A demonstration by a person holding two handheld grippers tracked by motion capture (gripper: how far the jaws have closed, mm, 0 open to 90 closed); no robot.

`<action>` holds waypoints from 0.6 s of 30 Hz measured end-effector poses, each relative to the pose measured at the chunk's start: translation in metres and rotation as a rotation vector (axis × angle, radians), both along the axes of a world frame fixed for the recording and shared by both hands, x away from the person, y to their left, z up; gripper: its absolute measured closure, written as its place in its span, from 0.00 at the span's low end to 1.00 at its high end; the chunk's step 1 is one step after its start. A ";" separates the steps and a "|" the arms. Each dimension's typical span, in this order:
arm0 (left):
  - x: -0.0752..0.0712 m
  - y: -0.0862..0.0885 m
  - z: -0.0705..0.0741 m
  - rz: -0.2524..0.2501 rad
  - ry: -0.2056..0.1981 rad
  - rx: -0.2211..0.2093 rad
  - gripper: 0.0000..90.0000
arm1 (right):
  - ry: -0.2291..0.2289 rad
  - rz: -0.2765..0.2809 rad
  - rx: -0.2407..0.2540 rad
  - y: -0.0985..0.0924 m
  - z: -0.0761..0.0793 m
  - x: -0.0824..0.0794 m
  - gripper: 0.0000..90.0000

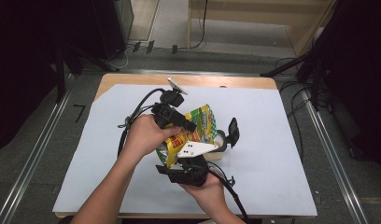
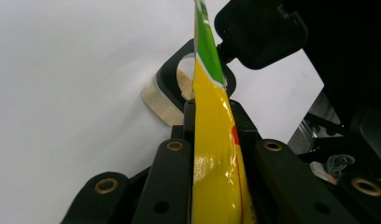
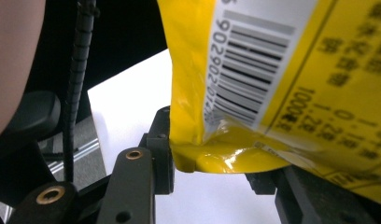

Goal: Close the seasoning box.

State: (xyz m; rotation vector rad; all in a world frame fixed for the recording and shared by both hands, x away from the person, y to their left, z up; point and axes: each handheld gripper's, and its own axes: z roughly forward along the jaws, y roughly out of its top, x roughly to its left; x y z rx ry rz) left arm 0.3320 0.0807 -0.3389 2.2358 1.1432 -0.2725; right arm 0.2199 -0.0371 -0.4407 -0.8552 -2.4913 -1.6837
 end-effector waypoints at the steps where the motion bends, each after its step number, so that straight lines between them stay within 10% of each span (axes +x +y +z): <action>1: 0.000 0.000 0.001 0.000 -0.006 0.000 0.89 | 0.003 -0.002 0.006 0.000 0.000 0.001 0.69; 18: -0.008 0.007 0.009 0.019 -0.087 -0.011 0.89 | 0.001 -0.002 -0.006 0.003 0.001 0.006 0.69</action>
